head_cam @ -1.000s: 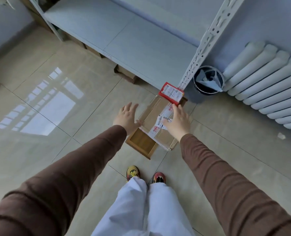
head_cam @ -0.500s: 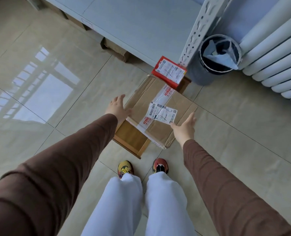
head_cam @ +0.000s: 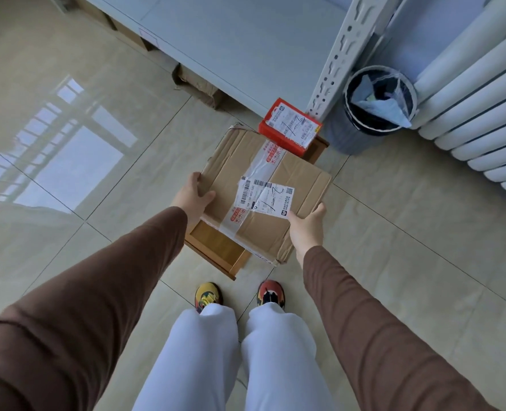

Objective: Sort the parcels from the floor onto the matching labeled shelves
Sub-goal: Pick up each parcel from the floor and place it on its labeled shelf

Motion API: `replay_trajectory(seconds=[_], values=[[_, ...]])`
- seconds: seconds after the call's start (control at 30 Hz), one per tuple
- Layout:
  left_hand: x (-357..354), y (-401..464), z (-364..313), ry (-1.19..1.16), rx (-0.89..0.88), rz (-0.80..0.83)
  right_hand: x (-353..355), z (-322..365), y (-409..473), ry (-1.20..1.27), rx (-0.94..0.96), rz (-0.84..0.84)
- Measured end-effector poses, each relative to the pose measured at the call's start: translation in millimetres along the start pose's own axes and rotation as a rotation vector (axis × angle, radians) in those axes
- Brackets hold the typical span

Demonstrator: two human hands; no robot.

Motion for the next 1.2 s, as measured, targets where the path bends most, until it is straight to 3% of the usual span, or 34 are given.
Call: replay_trajectory(seconds=[0.23, 0.67, 0.9, 1.2], values=[[135, -92, -59, -0.153, -0.095, -0.261, 24, 130, -92, 0.03, 0.278, 0.06], [432, -336, -161, -0.486, -0.422, -0.933, 47, 429, -349, 0.295, 0.954, 0.397], [536, -450, -157, -0.563, -0.571, -1.191, 34, 503, -489, 0.413, 1.195, 0.574], [630, -537, -87, -0.664, -0.718, -1.297, -34, 538, -630, 0.465, 1.395, 0.704]])
Point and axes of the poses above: each hand's wrist, its own y-axis towards the middle knuckle, its own x-axis out of the back of the hand, z = x × y, the point moved 1 cm from there along y, towards the middle knuckle, and after that the axes turned 6 degrees about -y, right-handed, at the moved point
